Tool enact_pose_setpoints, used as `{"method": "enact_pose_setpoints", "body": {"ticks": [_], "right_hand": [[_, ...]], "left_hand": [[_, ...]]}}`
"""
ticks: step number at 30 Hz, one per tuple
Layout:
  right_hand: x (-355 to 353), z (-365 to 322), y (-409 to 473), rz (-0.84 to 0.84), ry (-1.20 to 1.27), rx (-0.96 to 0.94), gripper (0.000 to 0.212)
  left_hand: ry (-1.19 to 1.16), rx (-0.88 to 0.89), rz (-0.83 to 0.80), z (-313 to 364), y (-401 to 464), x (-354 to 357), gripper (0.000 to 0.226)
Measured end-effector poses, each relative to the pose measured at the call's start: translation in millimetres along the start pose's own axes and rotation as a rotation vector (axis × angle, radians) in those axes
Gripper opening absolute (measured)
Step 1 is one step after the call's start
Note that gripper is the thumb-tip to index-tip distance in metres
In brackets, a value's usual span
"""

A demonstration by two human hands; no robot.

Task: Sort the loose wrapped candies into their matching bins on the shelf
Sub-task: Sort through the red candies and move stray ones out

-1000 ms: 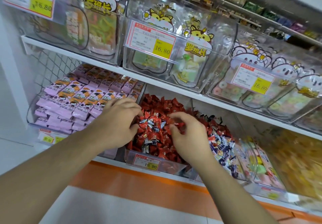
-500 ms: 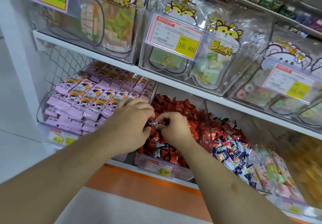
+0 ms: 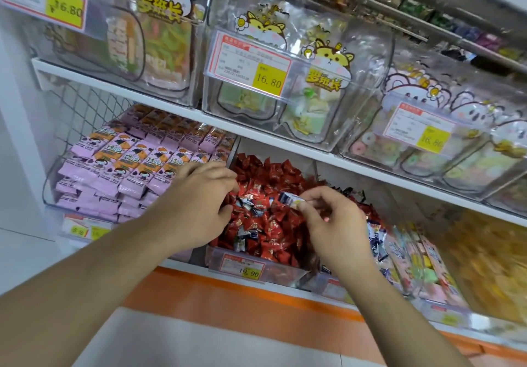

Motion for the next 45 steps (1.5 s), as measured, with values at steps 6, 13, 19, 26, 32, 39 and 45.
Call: {"method": "enact_pose_setpoints", "body": {"ticks": [6,13,19,26,32,39,45], "right_hand": [[-49,51,-30,0.232,-0.077,0.215,0.007],[-28,35,-25,0.128,-0.237,0.061,0.025],[43,-5,19,-0.116,-0.284,-0.126,0.022],[108,3,70,-0.360,-0.291,0.035,0.033],[116,15,78,-0.426,-0.355,0.035,0.034],[87,8,65,-0.221,-0.160,0.054,0.017],[29,-9,23,-0.073,0.051,0.004,0.016]], "left_hand": [[-0.015,-0.015,-0.018,3,-1,-3,0.036],[-0.003,-0.011,-0.019,3,0,-3,0.037],[0.013,-0.008,-0.029,-2,1,-3,0.045],[0.028,-0.004,-0.052,-3,2,-3,0.047],[0.029,0.007,-0.051,-6,2,-2,0.045],[-0.006,0.001,-0.028,-4,-2,-5,0.042],[0.008,0.012,-0.016,3,-2,-6,0.041]]}}
Point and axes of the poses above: each hand's wrist, its own y-axis towards the middle knuckle, its own x-axis out of the palm, z = x × y, the point moved 1 cm from there along y, towards the middle knuckle, and after that the axes turned 5 degrees about -z, right-handed, at the moved point
